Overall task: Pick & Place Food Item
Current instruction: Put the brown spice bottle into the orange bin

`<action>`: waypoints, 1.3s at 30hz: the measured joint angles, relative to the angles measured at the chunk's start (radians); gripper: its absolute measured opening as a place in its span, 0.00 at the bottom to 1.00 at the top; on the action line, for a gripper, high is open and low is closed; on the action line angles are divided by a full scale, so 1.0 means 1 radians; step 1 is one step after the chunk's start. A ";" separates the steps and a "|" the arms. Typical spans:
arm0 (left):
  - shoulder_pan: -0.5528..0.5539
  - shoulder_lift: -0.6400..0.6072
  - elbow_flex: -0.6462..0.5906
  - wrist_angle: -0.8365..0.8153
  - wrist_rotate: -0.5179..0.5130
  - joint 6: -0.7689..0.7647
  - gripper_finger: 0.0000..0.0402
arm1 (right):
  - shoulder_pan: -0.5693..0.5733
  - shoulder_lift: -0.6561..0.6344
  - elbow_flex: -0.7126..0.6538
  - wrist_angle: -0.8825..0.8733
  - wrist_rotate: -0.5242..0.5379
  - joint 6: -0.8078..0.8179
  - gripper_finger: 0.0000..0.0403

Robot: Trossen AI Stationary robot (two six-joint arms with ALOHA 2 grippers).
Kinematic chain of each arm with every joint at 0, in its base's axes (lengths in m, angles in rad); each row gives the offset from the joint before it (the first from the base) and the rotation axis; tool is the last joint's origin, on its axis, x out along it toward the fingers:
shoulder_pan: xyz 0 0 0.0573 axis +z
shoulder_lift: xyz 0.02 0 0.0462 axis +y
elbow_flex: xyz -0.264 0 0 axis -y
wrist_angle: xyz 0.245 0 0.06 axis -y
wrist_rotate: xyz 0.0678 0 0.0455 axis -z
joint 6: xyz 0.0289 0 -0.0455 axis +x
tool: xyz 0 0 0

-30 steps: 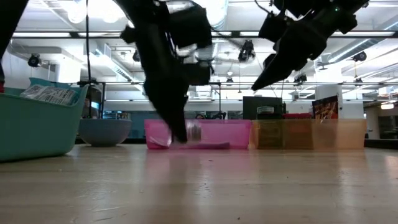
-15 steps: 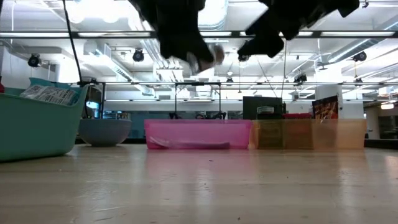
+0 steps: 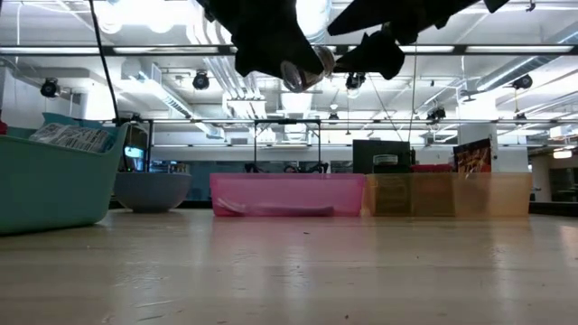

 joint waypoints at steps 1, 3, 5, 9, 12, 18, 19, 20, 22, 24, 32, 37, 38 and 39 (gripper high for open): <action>-0.006 0.000 0.000 0.001 -0.001 0.000 0.44 | 0.000 0.006 0.005 0.005 0.002 0.000 0.91; -0.019 0.000 0.000 0.004 0.000 0.001 0.44 | 0.000 0.012 0.011 0.019 0.002 0.006 0.91; -0.034 0.000 0.000 0.011 0.001 0.002 0.44 | 0.003 0.022 0.012 0.041 0.001 0.017 0.91; -0.061 0.000 0.000 0.034 0.001 0.022 0.44 | 0.007 0.023 0.011 0.040 0.000 0.024 0.91; -0.074 0.000 0.000 0.050 -0.004 0.024 0.44 | 0.015 0.022 0.011 0.044 -0.004 0.038 0.91; -0.078 0.000 0.005 0.079 -0.012 0.033 0.44 | 0.032 0.026 0.011 0.051 -0.008 0.034 0.91; -0.078 0.000 0.005 0.085 -0.015 0.043 0.44 | 0.032 0.026 0.011 0.051 -0.007 0.033 0.91; -0.078 0.000 0.005 0.092 -0.015 0.049 0.44 | 0.032 0.026 0.011 0.052 -0.008 0.034 0.91; -0.078 0.000 0.007 0.097 -0.015 0.054 0.44 | 0.033 0.026 0.011 0.052 -0.008 0.033 0.91; -0.078 0.000 0.009 0.097 -0.015 0.054 0.44 | 0.033 0.026 0.011 0.055 -0.009 0.029 0.90; -0.076 0.000 0.009 0.097 -0.020 0.054 0.44 | 0.033 0.026 0.011 0.066 -0.018 0.018 0.63; -0.076 0.000 0.009 0.096 -0.020 0.052 0.44 | 0.033 0.025 0.011 0.078 -0.060 0.004 0.42; -0.076 0.000 0.009 0.096 -0.020 0.051 0.44 | 0.033 0.025 0.011 0.079 -0.068 0.000 0.41; -0.076 0.000 0.009 0.096 -0.020 0.050 0.44 | 0.033 0.025 0.011 0.079 -0.074 -0.004 0.41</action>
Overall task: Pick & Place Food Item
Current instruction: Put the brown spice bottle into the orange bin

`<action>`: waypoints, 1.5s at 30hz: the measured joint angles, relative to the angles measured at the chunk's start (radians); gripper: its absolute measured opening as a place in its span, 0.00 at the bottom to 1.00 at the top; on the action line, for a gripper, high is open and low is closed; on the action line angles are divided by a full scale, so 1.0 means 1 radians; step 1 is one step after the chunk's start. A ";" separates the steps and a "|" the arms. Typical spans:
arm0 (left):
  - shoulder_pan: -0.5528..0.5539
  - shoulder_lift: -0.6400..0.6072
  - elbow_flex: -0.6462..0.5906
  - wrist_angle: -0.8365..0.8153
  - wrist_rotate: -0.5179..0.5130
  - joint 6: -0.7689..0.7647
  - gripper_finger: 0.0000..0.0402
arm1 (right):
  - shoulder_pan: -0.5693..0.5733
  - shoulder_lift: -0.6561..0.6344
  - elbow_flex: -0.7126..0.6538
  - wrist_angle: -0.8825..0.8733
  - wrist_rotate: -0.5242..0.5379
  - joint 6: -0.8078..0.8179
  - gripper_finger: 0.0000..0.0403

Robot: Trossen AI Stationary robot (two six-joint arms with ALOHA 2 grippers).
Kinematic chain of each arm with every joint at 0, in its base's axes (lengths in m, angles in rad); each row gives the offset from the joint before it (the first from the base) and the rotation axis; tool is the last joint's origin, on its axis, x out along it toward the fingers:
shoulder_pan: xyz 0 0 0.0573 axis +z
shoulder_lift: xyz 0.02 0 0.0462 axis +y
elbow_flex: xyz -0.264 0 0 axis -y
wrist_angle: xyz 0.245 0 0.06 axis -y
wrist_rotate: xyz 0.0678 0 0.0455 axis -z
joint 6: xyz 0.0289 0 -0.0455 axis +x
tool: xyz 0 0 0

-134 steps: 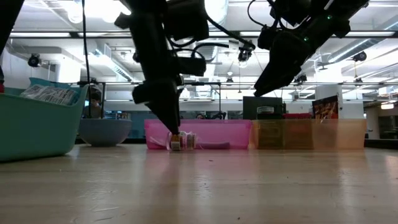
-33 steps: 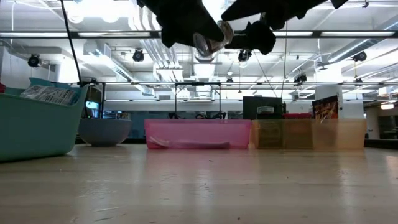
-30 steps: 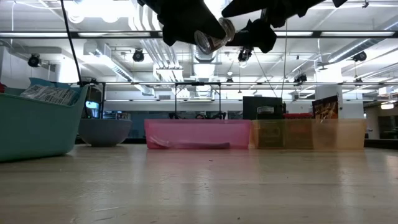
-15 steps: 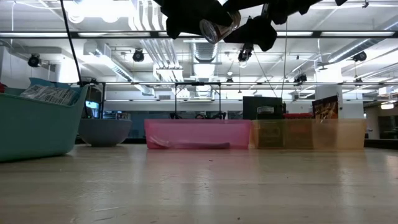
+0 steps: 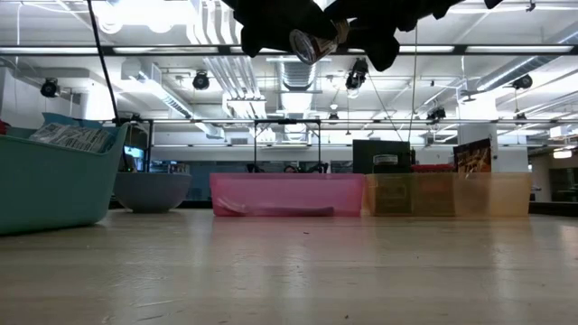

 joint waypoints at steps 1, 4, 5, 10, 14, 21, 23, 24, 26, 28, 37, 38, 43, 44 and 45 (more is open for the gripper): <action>0.000 0.000 0.000 -0.001 0.000 0.000 0.44 | 0.000 0.000 0.000 0.000 0.000 -0.001 0.41; 0.000 0.000 0.000 0.000 0.001 0.000 0.44 | 0.000 0.000 0.000 0.002 0.000 -0.002 0.41; 0.000 0.000 0.000 0.000 0.001 0.000 0.44 | 0.000 0.000 0.000 0.002 -0.001 -0.003 0.41; 0.000 0.000 0.000 0.003 0.001 0.000 0.44 | 0.000 0.000 0.000 0.002 -0.003 -0.005 0.41; -0.001 0.000 0.000 0.016 0.012 -0.018 0.57 | 0.000 -0.002 0.000 0.012 -0.010 -0.011 0.41; -0.001 -0.003 0.001 0.018 0.013 -0.060 0.86 | -0.001 -0.007 0.000 0.007 -0.007 -0.012 0.41; -0.001 -0.008 0.000 0.014 0.012 -0.069 0.90 | -0.002 -0.007 0.000 -0.001 -0.007 -0.011 0.41; -0.001 -0.013 0.000 0.012 0.012 -0.079 0.92 | -0.003 -0.007 0.000 -0.003 -0.007 -0.011 0.41; -0.001 -0.027 0.000 -0.004 0.012 -0.090 0.94 | -0.009 -0.011 0.000 -0.010 -0.007 -0.011 0.41; -0.001 -0.050 0.000 -0.043 0.011 -0.119 0.95 | -0.019 -0.022 0.017 -0.072 -0.006 -0.009 0.41; -0.003 -0.188 -0.008 -0.283 0.030 -0.280 0.96 | -0.097 -0.046 0.252 -0.567 0.100 -0.011 0.41; -0.004 -0.199 -0.009 -0.308 0.033 -0.300 0.96 | -0.114 -0.046 0.284 -0.627 0.108 -0.008 0.41; -0.016 -0.243 -0.010 -0.397 0.065 -0.413 0.96 | -0.214 -0.044 0.405 -0.933 0.153 0.043 0.41; -0.022 -0.245 -0.010 -0.405 0.059 -0.444 0.96 | -0.242 -0.044 0.422 -0.987 0.153 0.051 0.41; -0.029 -0.247 -0.010 -0.406 0.037 -0.468 0.96 | -0.269 -0.044 0.434 -1.037 0.154 0.058 0.41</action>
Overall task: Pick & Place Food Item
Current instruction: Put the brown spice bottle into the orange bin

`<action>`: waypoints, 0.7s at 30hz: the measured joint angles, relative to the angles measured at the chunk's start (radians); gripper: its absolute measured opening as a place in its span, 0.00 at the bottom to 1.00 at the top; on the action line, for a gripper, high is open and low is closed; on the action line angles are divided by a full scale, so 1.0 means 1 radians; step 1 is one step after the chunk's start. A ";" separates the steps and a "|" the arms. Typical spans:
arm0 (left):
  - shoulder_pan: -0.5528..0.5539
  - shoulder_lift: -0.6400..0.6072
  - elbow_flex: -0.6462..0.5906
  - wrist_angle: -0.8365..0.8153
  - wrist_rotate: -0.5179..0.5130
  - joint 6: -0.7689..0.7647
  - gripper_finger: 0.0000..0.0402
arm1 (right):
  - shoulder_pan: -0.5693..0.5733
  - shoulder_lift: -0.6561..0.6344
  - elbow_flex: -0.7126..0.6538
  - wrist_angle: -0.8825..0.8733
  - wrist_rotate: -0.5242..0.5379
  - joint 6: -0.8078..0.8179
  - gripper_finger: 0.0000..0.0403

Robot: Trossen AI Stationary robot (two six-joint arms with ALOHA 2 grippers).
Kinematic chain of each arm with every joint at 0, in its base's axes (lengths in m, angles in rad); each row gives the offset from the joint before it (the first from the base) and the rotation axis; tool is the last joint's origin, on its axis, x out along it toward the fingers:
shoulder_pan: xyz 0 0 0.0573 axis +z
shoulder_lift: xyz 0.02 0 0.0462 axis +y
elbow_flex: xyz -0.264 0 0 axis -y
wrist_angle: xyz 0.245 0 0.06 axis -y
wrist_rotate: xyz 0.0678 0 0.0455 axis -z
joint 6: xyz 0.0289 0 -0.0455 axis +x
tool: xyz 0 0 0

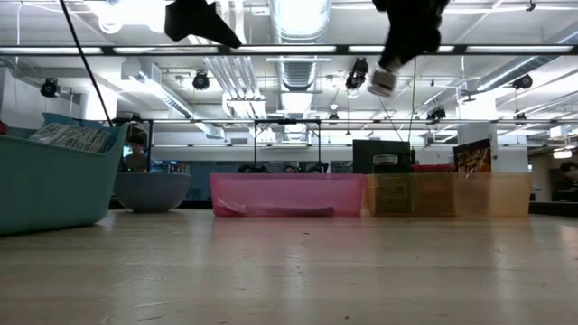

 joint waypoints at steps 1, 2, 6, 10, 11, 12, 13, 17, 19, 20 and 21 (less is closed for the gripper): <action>-0.009 -0.001 0.000 0.001 -0.024 -0.009 0.96 | -0.028 -0.001 0.008 -0.042 0.001 0.008 0.41; -0.018 -0.001 0.000 0.001 -0.046 -0.011 0.96 | -0.057 -0.001 0.010 -0.076 0.000 0.015 0.41; -0.057 -0.001 -0.001 0.002 -0.136 0.016 0.96 | -0.161 -0.002 0.009 -0.153 -0.004 0.023 0.41; -0.072 -0.028 -0.001 -0.003 -0.153 0.046 0.96 | -0.266 0.004 0.000 -0.171 -0.030 -0.010 0.41; -0.077 -0.038 -0.002 -0.002 -0.169 0.046 0.96 | -0.295 0.008 -0.001 -0.169 -0.043 -0.013 0.41; -0.082 -0.051 -0.010 0.008 -0.187 0.046 0.96 | -0.324 0.012 -0.004 -0.169 -0.053 -0.017 0.41; -0.087 -0.062 -0.020 0.017 -0.206 0.047 0.96 | -0.349 0.017 -0.008 -0.170 -0.060 -0.024 0.41; -0.102 -0.135 -0.107 0.070 -0.249 0.049 0.96 | -0.434 0.050 -0.041 -0.162 -0.064 -0.039 0.41; -0.103 -0.184 -0.168 0.111 -0.246 0.039 0.96 | -0.464 0.069 -0.071 -0.132 -0.079 -0.057 0.41; -0.102 -0.210 -0.199 0.127 -0.242 0.030 0.96 | -0.479 0.078 -0.088 -0.107 -0.100 -0.066 0.41; -0.102 -0.237 -0.230 0.147 -0.240 0.024 0.96 | -0.496 0.089 -0.106 -0.081 -0.124 -0.078 0.41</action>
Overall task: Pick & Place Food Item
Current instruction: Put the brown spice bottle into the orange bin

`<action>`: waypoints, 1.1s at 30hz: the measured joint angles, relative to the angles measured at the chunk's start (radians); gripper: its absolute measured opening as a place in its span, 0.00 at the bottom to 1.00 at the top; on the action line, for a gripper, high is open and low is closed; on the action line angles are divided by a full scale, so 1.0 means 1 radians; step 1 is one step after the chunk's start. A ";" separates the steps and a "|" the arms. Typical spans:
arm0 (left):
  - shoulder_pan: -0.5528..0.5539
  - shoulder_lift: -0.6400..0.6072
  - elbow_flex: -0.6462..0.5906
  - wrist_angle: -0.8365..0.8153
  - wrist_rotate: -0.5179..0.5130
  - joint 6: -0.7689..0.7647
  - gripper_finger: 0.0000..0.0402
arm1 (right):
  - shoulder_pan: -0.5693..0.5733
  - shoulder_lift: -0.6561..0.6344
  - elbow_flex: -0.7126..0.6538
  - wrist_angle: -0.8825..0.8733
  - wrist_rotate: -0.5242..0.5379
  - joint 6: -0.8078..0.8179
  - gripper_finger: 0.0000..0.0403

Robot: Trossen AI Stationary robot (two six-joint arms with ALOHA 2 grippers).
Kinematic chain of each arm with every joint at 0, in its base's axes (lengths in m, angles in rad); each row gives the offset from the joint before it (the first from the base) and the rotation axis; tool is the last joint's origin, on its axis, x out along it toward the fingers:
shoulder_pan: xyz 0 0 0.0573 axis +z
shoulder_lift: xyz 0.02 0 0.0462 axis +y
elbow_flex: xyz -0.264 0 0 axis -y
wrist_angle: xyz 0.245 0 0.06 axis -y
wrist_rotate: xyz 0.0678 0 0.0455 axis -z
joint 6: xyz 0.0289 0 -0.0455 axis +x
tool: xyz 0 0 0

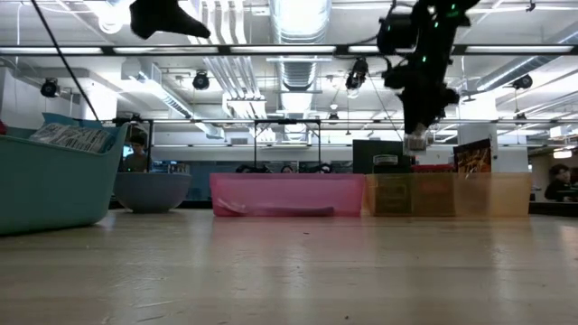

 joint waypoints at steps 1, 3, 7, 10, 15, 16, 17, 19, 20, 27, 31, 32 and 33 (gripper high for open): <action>0.000 -0.028 -0.030 0.024 0.003 -0.007 0.96 | -0.014 0.011 -0.018 0.026 -0.021 -0.009 0.41; 0.000 -0.092 -0.092 0.070 0.013 -0.016 0.96 | -0.034 0.038 -0.047 0.077 -0.041 -0.018 0.41; -0.001 -0.208 -0.196 0.171 0.065 -0.019 0.96 | -0.064 0.084 -0.092 0.129 -0.044 -0.055 0.41; -0.004 -0.276 -0.262 0.254 0.108 -0.006 0.96 | -0.073 0.112 -0.122 0.145 -0.044 -0.071 0.41; -0.005 -0.344 -0.329 0.323 0.122 0.008 0.96 | -0.075 0.143 -0.167 0.223 -0.053 -0.084 0.41; -0.005 -0.349 -0.336 0.329 0.121 0.008 0.96 | -0.075 0.150 -0.172 0.234 -0.065 -0.091 0.41; -0.005 -0.353 -0.342 0.331 0.122 0.008 0.96 | -0.075 0.156 -0.176 0.243 -0.079 -0.096 0.41; -0.005 -0.355 -0.348 0.330 0.123 0.007 0.96 | -0.076 0.172 -0.179 0.246 -0.092 -0.105 0.41; -0.005 -0.355 -0.349 0.332 0.123 0.008 0.96 | -0.076 0.181 -0.180 0.247 -0.093 -0.107 0.41; -0.005 -0.356 -0.358 0.334 0.123 0.007 0.96 | -0.077 0.234 -0.172 0.258 -0.099 -0.116 0.41; -0.005 -0.356 -0.358 0.334 0.128 0.003 0.96 | -0.076 0.254 -0.169 0.266 -0.100 -0.125 0.41; -0.005 -0.356 -0.358 0.334 0.133 0.003 0.96 | -0.076 0.258 -0.169 0.267 -0.100 -0.133 0.41; -0.005 -0.356 -0.358 0.333 0.137 0.003 0.96 | -0.076 0.260 -0.169 0.269 -0.100 -0.139 0.41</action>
